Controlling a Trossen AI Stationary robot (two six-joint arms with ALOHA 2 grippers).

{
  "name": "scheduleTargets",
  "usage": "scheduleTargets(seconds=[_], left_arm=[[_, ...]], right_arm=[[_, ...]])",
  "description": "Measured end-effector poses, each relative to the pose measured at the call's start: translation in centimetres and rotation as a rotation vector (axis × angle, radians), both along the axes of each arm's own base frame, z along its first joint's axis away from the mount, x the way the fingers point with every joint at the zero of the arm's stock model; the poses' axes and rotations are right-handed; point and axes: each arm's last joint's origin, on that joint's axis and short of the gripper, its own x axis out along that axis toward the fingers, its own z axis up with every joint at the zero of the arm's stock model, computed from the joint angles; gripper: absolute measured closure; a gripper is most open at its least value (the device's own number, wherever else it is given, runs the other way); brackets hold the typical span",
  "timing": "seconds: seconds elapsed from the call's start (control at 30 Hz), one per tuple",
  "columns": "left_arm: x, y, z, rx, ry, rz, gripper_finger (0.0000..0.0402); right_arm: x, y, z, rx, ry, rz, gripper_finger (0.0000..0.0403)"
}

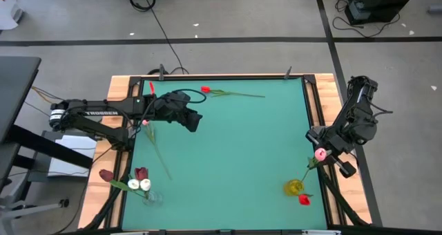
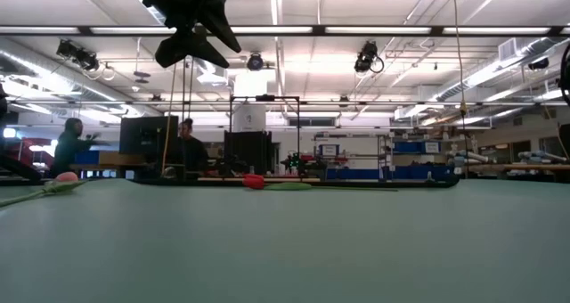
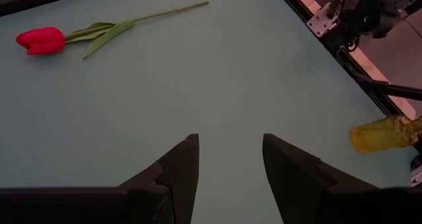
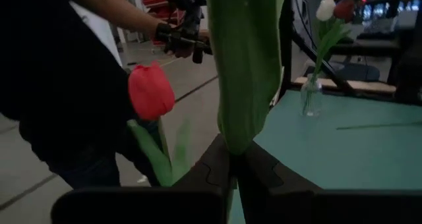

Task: Sort flowers into vase by color
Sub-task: Put the right pink flower into the yellow vase

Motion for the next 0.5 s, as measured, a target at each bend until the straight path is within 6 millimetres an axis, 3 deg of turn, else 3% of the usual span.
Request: scheduleTargets(seconds=[0.3,0.5], left_arm=[[0.0,0.1,0.0,0.034,0.009,0.007,0.023],[0.0,0.1,0.0,0.043,0.013,0.004,0.023]], right_arm=[[0.0,0.2,0.0,0.053,0.047,0.023,0.029],[0.5,1.2,-0.5,0.013,0.089,0.086,0.0279]])
